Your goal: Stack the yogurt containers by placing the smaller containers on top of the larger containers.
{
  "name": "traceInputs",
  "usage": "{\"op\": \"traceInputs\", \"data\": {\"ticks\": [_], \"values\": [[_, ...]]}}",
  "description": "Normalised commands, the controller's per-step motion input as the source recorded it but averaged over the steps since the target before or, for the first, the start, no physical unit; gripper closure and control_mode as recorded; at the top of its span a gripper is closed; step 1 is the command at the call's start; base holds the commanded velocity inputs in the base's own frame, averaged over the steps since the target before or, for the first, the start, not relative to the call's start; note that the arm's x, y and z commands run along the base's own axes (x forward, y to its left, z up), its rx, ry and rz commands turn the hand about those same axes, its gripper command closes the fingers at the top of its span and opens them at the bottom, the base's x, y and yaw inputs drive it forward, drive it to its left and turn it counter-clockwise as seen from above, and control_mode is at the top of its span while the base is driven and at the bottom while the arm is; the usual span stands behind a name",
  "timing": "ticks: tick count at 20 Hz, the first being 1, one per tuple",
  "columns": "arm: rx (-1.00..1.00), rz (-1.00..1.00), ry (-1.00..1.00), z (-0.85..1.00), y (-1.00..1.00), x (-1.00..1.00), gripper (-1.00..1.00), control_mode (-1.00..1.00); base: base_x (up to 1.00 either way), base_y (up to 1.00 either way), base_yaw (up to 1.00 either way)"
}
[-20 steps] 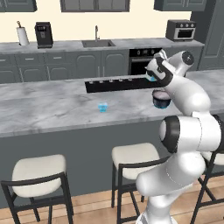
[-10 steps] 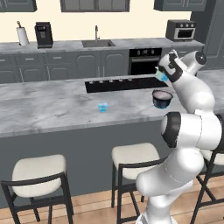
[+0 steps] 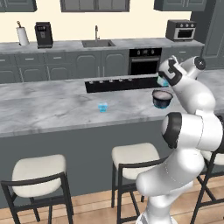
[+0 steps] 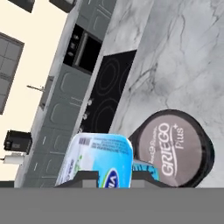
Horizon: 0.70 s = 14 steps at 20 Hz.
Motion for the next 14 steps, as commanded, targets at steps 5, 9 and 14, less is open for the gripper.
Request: {"op": "traceInputs", "data": {"ticks": [5,9,14], "values": [[0.00,0.00,-0.05,-0.28,-0.26,0.00,1.00,-1.00,0.00,0.00,0.00],[0.00,0.00,-0.02,-0.32,-0.28,0.00,1.00,-1.00,0.00,0.00,0.00],[0.00,0.00,0.00,-0.29,-0.16,0.00,1.00,-1.00,0.00,0.00,0.00]]}}
